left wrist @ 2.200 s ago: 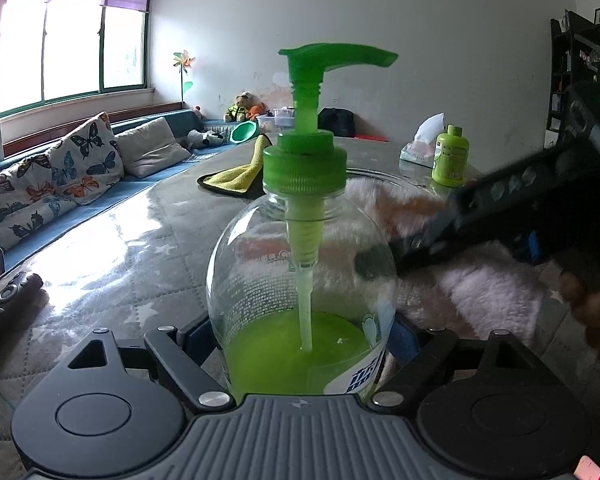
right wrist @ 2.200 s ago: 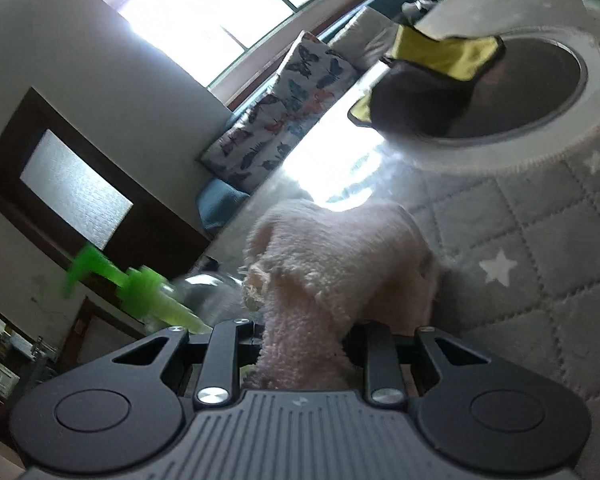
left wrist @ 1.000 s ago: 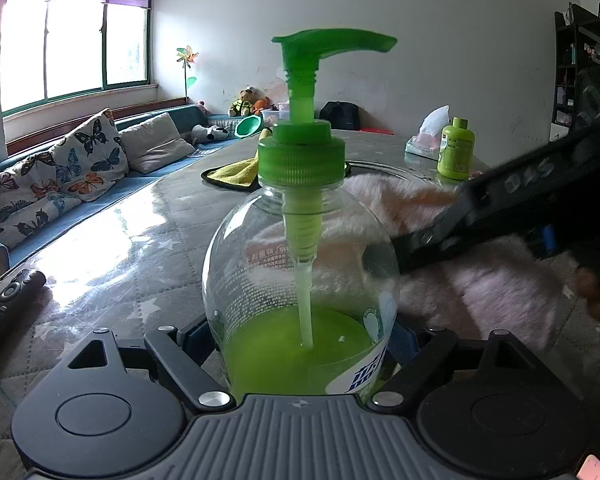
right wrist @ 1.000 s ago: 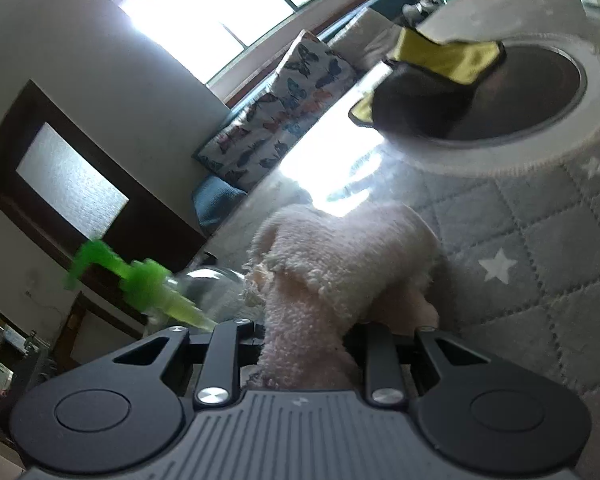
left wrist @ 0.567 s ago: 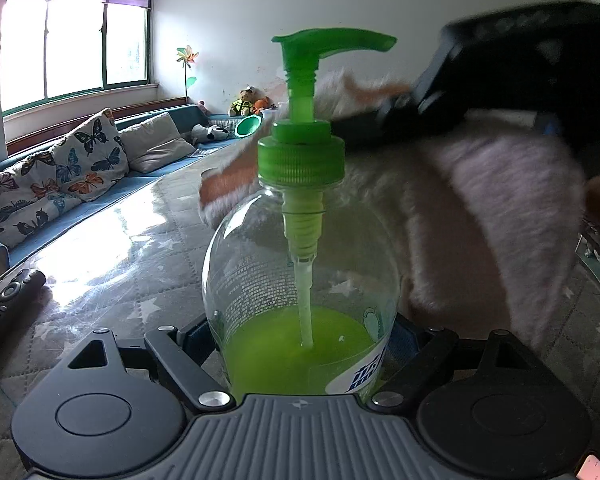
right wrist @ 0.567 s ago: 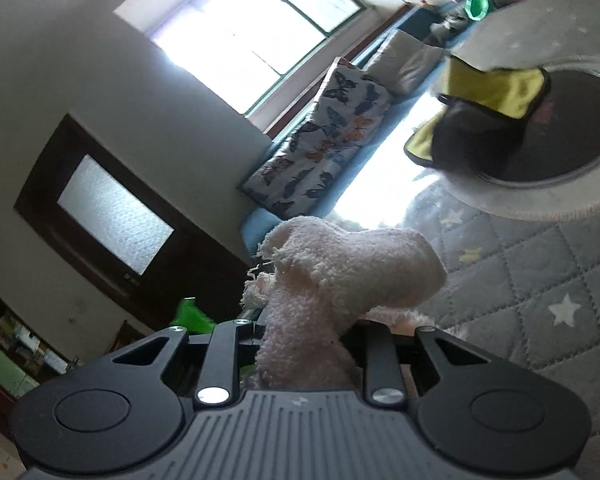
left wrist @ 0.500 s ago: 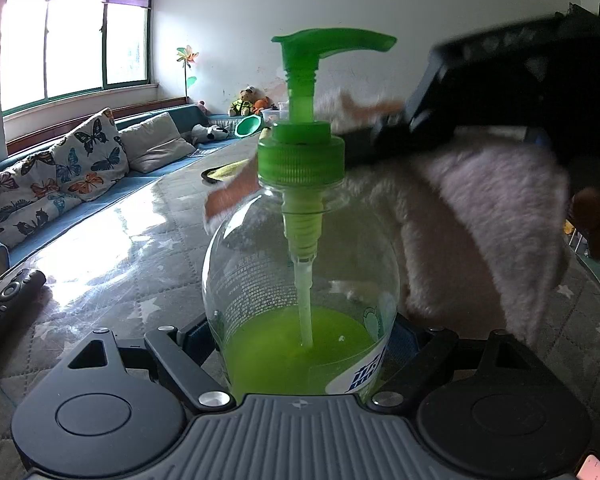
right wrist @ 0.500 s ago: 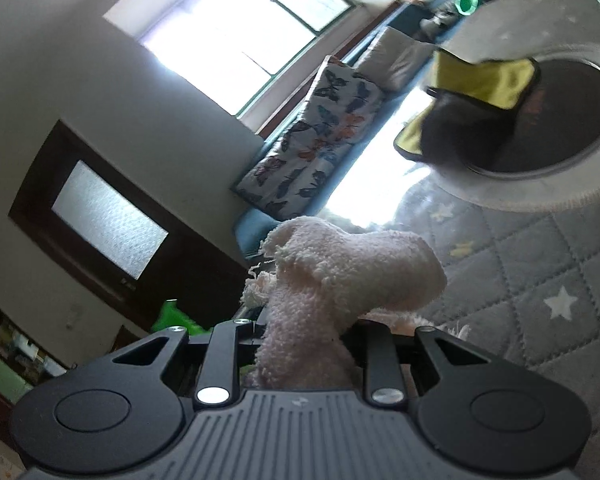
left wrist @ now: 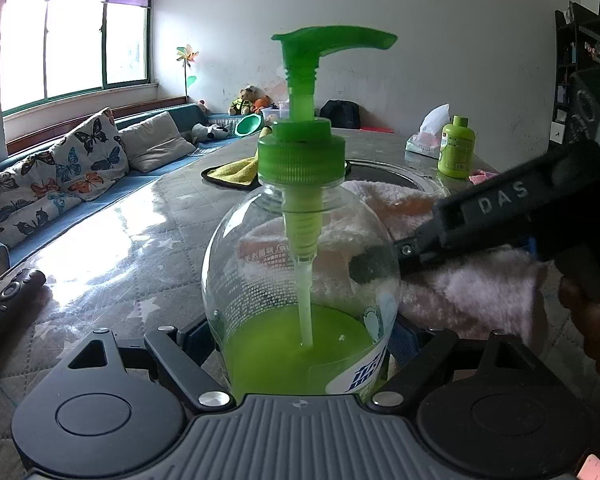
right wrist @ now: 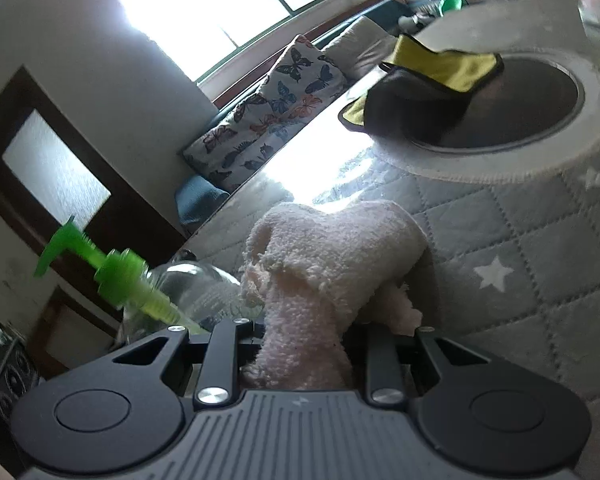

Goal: Clean container
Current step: 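Drape the towel over the bottle top and rub its side, right gripper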

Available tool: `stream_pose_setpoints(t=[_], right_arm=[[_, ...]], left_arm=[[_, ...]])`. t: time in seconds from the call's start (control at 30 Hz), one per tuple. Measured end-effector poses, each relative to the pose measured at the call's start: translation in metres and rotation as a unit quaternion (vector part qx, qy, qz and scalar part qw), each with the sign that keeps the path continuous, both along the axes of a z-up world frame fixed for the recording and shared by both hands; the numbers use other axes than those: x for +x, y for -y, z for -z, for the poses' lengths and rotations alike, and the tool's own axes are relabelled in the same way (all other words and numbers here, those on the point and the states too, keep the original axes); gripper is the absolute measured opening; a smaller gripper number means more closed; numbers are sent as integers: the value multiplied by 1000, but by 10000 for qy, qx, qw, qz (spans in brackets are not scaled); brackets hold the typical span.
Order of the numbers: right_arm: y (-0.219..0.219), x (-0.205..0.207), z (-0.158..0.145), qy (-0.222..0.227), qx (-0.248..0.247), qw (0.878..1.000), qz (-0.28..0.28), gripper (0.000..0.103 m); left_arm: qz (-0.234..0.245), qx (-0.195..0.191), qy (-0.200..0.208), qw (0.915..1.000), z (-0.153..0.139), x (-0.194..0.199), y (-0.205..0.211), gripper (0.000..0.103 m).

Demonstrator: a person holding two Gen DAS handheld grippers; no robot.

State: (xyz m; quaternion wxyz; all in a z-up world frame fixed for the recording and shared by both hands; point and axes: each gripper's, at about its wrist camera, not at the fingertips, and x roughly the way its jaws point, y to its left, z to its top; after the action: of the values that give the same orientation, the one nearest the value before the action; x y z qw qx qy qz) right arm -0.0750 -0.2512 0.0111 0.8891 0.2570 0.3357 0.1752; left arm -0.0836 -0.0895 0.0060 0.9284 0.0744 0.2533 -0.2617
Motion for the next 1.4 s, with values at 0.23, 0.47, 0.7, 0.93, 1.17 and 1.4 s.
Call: stream_pose_setpoints(t=[0.23,0.47,0.7,0.93,1.17,1.4], right_arm=[[-1,-24,-42,653,-24,9979,-3,23],[-23,-49,-105,1718,-15,9847,-281,24],[-46,-61,-113,2154,-778,9731,-267,24],[-51,-70,-127,2592,-666,9622,-509,24],[-62,-65,-105,2233,-963,9679,-633,24],[-34,-56,-95,1865,-607,9802,-264,24]], left_arm=[[1,-2,-7,10000,0,0,1,87],[4,-74,-46,10000,0,0,-2,88],[-1,-38,-30,10000,0,-1,-1,87],[-2,-21,-32,10000,0,-2,-1,88],[1,7,-13,10000,1,-5,-1,88],[-3,9,-25,10000,0,-6,-1,88]])
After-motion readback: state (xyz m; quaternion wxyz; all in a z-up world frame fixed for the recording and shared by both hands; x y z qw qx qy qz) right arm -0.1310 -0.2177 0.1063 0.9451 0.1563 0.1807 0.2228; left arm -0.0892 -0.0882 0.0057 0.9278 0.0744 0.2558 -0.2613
